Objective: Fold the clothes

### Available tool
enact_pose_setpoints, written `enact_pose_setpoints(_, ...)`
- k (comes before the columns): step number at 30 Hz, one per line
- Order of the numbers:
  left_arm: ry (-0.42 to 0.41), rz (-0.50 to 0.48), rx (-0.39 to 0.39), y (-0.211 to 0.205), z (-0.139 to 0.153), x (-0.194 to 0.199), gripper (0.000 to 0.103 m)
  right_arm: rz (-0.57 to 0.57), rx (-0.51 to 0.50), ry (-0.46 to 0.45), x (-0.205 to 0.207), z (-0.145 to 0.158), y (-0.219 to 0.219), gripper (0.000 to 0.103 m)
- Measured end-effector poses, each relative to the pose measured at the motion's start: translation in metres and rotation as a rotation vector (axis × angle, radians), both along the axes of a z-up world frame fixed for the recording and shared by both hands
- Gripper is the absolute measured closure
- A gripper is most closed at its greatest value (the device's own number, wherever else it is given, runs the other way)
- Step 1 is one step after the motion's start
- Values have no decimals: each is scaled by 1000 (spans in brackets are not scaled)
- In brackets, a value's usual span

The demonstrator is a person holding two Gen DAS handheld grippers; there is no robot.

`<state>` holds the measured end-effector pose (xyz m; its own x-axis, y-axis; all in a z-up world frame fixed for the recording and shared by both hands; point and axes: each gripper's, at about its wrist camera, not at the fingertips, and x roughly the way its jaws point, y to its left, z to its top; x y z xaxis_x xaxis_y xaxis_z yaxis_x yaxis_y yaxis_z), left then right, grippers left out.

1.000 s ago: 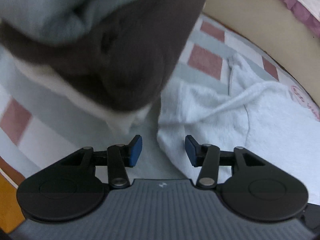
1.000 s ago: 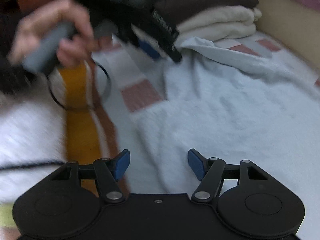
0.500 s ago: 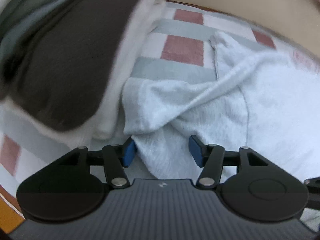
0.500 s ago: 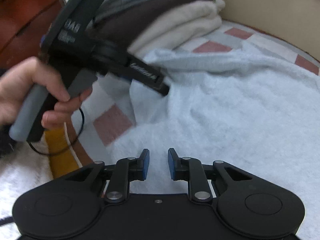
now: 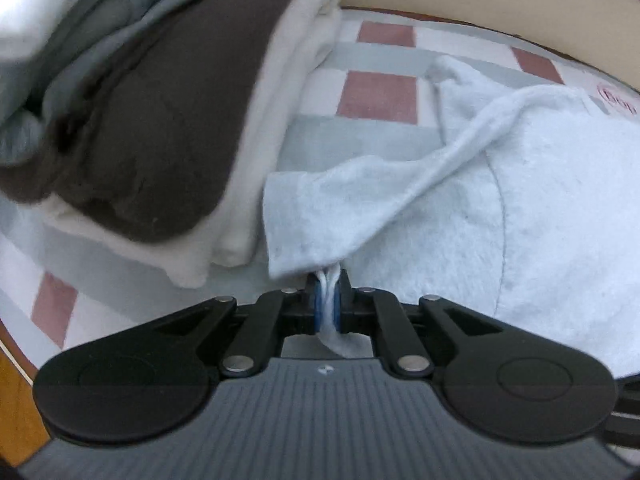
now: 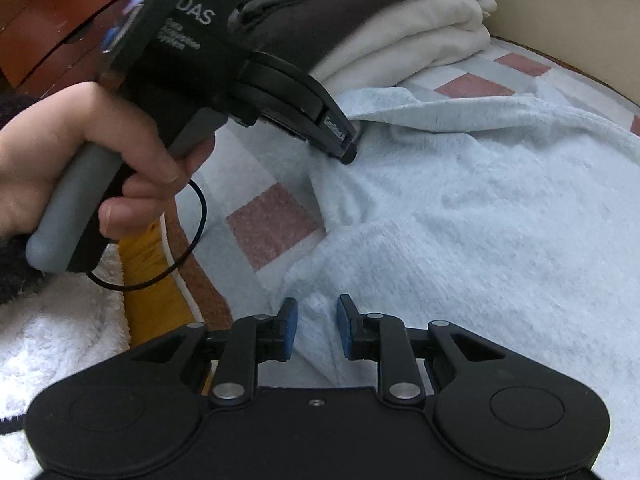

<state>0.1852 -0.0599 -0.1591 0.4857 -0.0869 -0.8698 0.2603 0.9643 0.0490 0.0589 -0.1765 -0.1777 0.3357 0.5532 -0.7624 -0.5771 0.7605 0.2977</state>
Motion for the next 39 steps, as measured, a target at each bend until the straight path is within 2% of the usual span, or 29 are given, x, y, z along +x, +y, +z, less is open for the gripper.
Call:
enact_pose_setpoints(3, 20, 28, -34, 6, -1, 0, 95, -4, 4, 15, 1, 3, 0, 76)
enact_pose_setpoints(6, 43, 63, -81, 14, -3, 2, 92, -35, 86, 28, 6, 15, -14, 76)
enact_pose_setpoints(8, 62, 88, -124, 20, -3, 4, 92, -56, 93, -30, 15, 26, -26, 76)
enact_pose_setpoints(11, 72, 105, -150, 22, -6, 7, 92, -111, -40, -91, 51, 31, -37, 76)
enact_pose_setpoints(14, 55, 83, -120, 15, -9, 8, 92, -183, -95, -70, 96, 20, -47, 75)
enact_pose_setpoints(16, 37, 65, -95, 11, -9, 6, 92, -181, -128, -84, 117, 13, -46, 73)
enact_pose_setpoints(18, 14, 46, -73, 9, -8, 2, 92, -173, -149, -108, 135, 8, -43, 67)
enact_pose_setpoints(23, -65, -38, 33, -5, -10, -12, 91, -207, -121, -141, 182, 4, -38, 65)
enact_pose_setpoints(25, -74, -44, 48, -8, -10, -14, 91, -237, -109, -136, 198, 5, -39, 66)
enact_pose_setpoints(28, -68, -32, 32, -6, -10, -13, 91, -283, -50, -126, 198, 12, -46, 65)
enact_pose_setpoints(30, -59, -17, 10, -4, -9, -11, 91, -327, 33, -127, 189, 21, -60, 65)
enact_pose_setpoints(33, -46, 13, -38, 1, -9, -8, 89, -418, 116, -52, 170, 28, -83, 65)
enact_pose_setpoints(35, -43, 24, -78, 4, -8, -7, 94, -453, 172, -6, 148, 28, -101, 64)
enact_pose_setpoints(37, -71, 25, -123, 6, -2, -10, 95, -479, 222, 38, 123, 27, -118, 64)
enact_pose_setpoints(39, -153, -7, -142, 2, 13, -19, 96, -483, 210, 63, 101, 23, -127, 64)
